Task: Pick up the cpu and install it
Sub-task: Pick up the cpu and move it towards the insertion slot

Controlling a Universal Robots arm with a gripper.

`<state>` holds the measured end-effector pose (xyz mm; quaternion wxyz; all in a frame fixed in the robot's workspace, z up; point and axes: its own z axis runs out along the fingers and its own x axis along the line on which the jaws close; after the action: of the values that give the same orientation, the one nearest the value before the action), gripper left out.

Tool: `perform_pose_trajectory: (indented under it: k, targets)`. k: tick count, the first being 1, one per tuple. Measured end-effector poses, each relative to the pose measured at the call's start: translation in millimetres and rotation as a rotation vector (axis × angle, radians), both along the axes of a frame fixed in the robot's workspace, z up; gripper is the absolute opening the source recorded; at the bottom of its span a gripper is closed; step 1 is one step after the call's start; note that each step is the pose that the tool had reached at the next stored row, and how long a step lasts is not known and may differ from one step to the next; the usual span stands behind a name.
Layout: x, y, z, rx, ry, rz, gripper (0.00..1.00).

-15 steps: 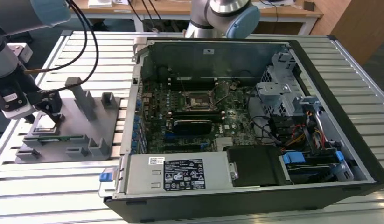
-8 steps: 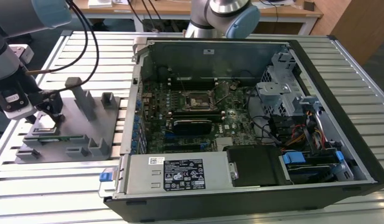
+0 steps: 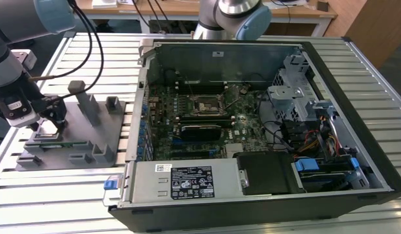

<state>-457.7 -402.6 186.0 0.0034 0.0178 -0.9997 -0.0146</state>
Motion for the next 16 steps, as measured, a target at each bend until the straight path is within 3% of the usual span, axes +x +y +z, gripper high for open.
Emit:
perform_pose_trajectory:
  k: [6,8,16]
  targets:
    - [-0.8,0.1,-3.1,-0.0001,0.0001,0.0,0.64]
    - [-0.8,0.1,-2.8,-0.0001,-0.0006,0.0,0.56]
    - [-0.7,0.3,-2.4,-0.0001,-0.001,-0.007,0.54]
